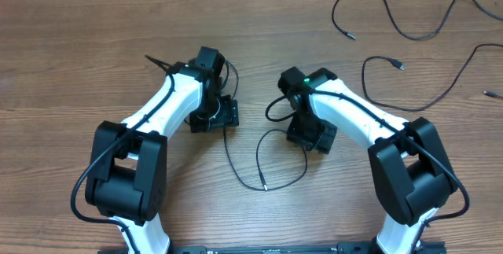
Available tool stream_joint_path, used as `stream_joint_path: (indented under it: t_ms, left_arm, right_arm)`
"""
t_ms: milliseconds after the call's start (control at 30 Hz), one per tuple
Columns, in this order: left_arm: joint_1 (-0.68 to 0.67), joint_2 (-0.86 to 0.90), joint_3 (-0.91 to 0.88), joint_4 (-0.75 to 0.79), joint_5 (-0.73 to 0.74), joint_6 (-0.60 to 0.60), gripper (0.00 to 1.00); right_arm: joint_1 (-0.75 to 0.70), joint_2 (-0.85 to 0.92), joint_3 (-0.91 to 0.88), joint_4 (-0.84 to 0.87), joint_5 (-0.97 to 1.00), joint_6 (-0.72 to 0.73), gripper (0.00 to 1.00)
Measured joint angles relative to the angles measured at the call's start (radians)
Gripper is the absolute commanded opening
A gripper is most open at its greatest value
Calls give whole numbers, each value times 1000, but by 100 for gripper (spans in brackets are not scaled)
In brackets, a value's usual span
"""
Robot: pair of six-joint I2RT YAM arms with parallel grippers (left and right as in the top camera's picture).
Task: Untangle cables
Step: 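Bring both grippers over the cable at center, open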
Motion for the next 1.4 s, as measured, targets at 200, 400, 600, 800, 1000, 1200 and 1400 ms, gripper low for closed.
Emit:
stream_joint_path:
  t_ms: [200,400,600,800,1000,1200,1400]
  left_arm:
    - [0,0,-41,24,-54,-40,58]
    - [-1,0,-61,41,-72,-52,35]
    - [-7,0,-62,43,-83,-56,4]
    - [-6,0,-62,35,-93,-55,4]
    - [-6,0,-62,-32,-71,-125,4]
    - [-6,0,-62,-159,-44,-408,4]
    - [-6,0,-63,-188,-29,-632,4]
  right_arm:
    - [-5,0,0,40,-63,-49,100]
    - [-5,0,0,59,-100,-61,100]
    - [-5,0,0,65,-106,-62,100]
    - [-5,0,0,66,-108,-63,100]
    - [-5,0,0,76,-109,-63,100]
    - [-5,0,0,102,-134,-63,100]
    - [-5,0,0,143,-194,-62,100]
